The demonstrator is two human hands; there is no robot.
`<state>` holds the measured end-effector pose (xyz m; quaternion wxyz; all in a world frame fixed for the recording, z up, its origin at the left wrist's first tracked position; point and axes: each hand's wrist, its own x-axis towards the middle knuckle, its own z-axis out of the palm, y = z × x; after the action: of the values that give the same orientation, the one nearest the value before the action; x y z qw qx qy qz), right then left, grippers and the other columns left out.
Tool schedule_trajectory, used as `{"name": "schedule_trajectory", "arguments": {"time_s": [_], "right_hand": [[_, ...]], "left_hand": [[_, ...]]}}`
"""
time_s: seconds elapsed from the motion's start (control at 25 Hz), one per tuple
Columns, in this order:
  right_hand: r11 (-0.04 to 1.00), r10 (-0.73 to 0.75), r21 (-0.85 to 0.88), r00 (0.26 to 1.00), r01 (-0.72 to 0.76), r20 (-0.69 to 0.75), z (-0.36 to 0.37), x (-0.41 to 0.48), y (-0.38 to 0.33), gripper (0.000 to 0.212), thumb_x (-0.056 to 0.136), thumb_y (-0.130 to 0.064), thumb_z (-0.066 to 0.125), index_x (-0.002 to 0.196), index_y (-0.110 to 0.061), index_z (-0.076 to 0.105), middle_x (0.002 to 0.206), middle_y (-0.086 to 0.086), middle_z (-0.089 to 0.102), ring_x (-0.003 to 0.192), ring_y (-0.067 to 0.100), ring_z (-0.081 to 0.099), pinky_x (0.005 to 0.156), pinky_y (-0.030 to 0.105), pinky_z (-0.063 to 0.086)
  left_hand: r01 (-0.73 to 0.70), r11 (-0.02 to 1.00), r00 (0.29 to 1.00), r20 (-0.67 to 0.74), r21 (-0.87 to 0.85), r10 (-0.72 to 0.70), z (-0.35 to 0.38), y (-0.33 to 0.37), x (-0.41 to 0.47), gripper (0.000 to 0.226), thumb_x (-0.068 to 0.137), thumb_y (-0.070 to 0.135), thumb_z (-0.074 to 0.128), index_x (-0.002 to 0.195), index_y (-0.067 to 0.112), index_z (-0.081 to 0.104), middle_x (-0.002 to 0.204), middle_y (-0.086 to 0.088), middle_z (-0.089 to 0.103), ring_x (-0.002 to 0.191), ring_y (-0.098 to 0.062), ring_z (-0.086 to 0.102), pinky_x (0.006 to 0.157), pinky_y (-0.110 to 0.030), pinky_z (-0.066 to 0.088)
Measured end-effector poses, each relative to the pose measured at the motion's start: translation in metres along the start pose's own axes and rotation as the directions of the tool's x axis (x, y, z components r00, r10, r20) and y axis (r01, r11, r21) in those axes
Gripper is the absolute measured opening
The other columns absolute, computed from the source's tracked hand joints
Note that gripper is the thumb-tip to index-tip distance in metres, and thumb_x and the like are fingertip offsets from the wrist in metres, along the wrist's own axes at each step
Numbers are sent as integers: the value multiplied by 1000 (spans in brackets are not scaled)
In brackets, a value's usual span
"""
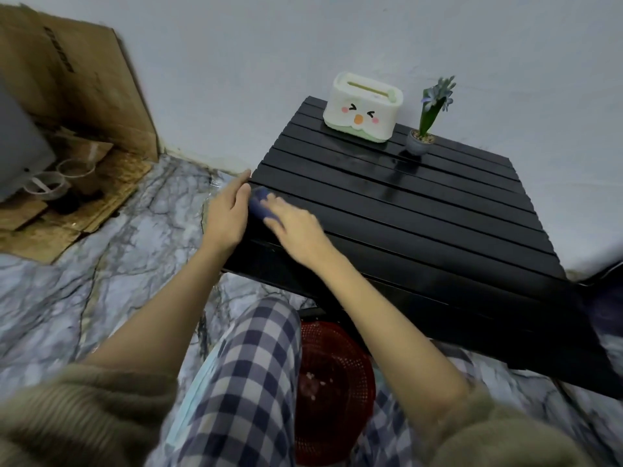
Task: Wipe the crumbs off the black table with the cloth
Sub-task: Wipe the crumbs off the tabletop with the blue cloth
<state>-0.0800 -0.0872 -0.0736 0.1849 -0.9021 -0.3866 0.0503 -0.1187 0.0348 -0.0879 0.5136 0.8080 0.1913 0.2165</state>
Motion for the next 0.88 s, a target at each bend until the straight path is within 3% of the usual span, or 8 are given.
{"name": "schedule_trajectory", "arguments": {"time_s": [0.16, 0.28, 0.4, 0.48, 0.56, 0.68, 0.76, 0.88], "right_hand": [[915, -99, 402, 986, 37, 136, -19, -66, 9, 34, 94, -20, 45, 127, -14, 52, 128, 2, 59, 116, 5, 53, 98, 22, 38], [519, 223, 810, 958, -271, 178, -57, -101, 52, 19, 92, -12, 45, 93, -16, 63, 79, -13, 72, 71, -8, 63, 71, 7, 48], [323, 650, 877, 757, -356, 68, -105, -115, 128, 18, 93, -22, 44, 87, -17, 60, 54, -11, 71, 55, 2, 65, 51, 11, 51], [383, 819, 858, 555, -342, -144, -134, -107, 178, 22, 94, -22, 43, 106, -12, 57, 72, -5, 74, 57, 2, 64, 54, 16, 50], [493, 865, 679, 392, -544, -314, -142, -93, 224, 27, 94, -21, 41, 113, -9, 55, 104, 14, 64, 86, 21, 63, 69, 28, 44], [478, 859, 345, 348, -807, -377, -114, -50, 252, 35, 94, -19, 39, 119, 1, 53, 125, 28, 54, 118, 42, 47, 94, 44, 39], [469, 842, 266, 336, -842, -422, -91, -10, 239, 37, 94, -17, 39, 122, 6, 48, 130, 29, 49, 121, 43, 45, 101, 46, 36], [612, 746, 148, 505, -777, -433, -71, 47, 209, 37, 95, -16, 37, 123, 5, 46, 132, 26, 47, 122, 40, 43, 101, 46, 35]], "left_hand": [[5, 999, 1000, -10, -35, -5, -3, 2, -4, 38, 95, 18, 34, 129, 11, 51, 138, -7, 51, 122, -6, 42, 93, -6, 26], [12, 1000, 1000, -1, -4, -12, -4, 3, -4, 39, 95, 19, 33, 128, 14, 53, 136, -6, 54, 122, -8, 45, 90, -6, 27], [-6, 997, 999, 38, 80, 3, -2, 2, -4, 39, 94, 18, 33, 129, 16, 53, 128, -2, 60, 111, -9, 53, 73, 2, 31], [11, 996, 998, 57, 85, -16, -1, 2, -3, 39, 94, 19, 34, 129, 18, 52, 103, 10, 63, 85, 6, 51, 66, 8, 31], [16, 996, 997, 71, 90, -23, 0, 2, -2, 39, 94, 21, 34, 129, 21, 52, 94, 15, 60, 83, 5, 51, 68, 7, 31], [2, 994, 995, 104, 106, -13, 5, 3, 1, 39, 94, 20, 35, 130, 19, 51, 130, 3, 56, 122, -9, 46, 93, -9, 29], [-4, 996, 992, 126, 90, -8, 8, 3, 3, 40, 94, 17, 35, 130, 21, 51, 129, 9, 52, 120, -2, 41, 96, -12, 27], [-45, 995, 979, 201, 88, 26, 8, -2, 5, 46, 91, 10, 36, 132, 26, 47, 132, 13, 49, 123, -2, 40, 100, -14, 27]]}}
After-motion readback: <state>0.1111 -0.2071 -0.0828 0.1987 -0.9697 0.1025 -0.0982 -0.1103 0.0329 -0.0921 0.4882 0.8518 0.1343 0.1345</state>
